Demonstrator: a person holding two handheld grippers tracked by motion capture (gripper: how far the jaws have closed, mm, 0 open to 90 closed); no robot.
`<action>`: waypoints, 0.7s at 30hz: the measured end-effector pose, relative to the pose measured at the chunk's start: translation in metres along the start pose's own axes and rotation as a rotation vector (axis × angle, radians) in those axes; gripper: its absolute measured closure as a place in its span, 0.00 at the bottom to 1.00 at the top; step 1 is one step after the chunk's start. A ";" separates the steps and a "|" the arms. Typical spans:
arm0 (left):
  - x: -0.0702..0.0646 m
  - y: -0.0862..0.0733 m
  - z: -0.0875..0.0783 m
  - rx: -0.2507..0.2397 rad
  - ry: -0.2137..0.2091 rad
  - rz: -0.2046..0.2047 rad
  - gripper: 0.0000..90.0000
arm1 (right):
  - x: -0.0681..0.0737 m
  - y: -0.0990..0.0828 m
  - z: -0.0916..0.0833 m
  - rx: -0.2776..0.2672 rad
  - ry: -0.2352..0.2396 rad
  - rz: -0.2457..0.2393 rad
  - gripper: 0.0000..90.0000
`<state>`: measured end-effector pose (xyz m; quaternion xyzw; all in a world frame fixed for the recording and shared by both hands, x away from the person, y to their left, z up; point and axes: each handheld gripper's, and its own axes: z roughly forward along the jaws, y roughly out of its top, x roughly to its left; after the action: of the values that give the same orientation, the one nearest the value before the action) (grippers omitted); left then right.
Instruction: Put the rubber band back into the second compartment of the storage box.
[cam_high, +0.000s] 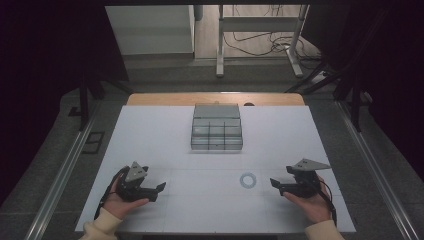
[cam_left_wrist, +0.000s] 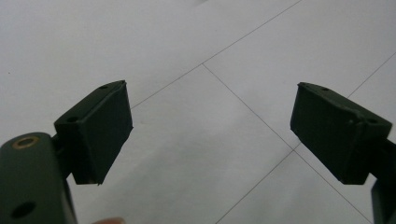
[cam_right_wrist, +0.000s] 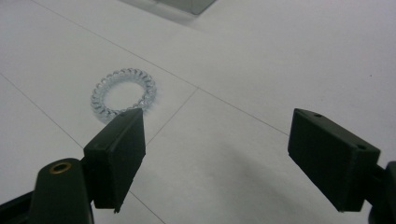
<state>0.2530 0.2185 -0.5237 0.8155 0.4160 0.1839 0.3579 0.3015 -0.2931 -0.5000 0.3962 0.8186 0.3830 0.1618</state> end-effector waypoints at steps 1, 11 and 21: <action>0.000 0.000 0.000 0.000 0.000 0.000 0.15 | 0.000 0.000 -0.001 0.003 -0.001 0.000 0.21; -0.001 0.000 0.000 0.000 -0.004 0.009 0.15 | 0.003 0.003 -0.005 -0.007 -0.014 0.012 0.22; -0.001 0.001 0.001 0.005 0.000 0.012 0.15 | 0.006 0.014 -0.012 -0.013 -0.008 0.007 0.23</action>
<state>0.2537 0.2165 -0.5238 0.8189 0.4115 0.1849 0.3548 0.2980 -0.2890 -0.4810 0.3995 0.8141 0.3872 0.1665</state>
